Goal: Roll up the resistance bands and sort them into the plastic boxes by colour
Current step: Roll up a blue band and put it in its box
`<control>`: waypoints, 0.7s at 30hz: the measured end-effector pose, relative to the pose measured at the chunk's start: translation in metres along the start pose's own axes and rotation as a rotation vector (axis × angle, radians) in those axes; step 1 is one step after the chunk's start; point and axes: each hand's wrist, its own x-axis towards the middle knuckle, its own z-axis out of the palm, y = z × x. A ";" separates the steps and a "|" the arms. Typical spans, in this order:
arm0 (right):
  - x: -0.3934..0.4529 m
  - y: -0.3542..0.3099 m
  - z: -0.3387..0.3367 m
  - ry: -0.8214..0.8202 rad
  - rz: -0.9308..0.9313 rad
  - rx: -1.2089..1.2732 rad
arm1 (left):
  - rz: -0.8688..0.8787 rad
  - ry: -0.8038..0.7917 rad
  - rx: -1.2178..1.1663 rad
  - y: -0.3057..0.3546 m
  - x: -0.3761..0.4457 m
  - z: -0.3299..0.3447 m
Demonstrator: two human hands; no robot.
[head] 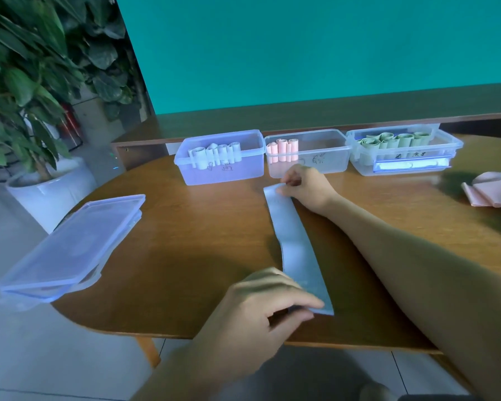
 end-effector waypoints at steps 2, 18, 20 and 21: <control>0.005 -0.001 0.002 0.038 -0.008 0.104 | -0.022 0.007 0.013 -0.004 -0.001 -0.005; 0.028 -0.015 0.030 0.078 -0.006 0.003 | -0.075 -0.065 0.119 -0.007 -0.004 -0.014; 0.027 -0.015 0.032 0.059 -0.028 -0.073 | -0.127 -0.057 0.115 -0.007 -0.006 -0.014; 0.027 -0.014 0.032 0.062 -0.033 -0.093 | -0.144 -0.055 0.118 -0.007 -0.006 -0.014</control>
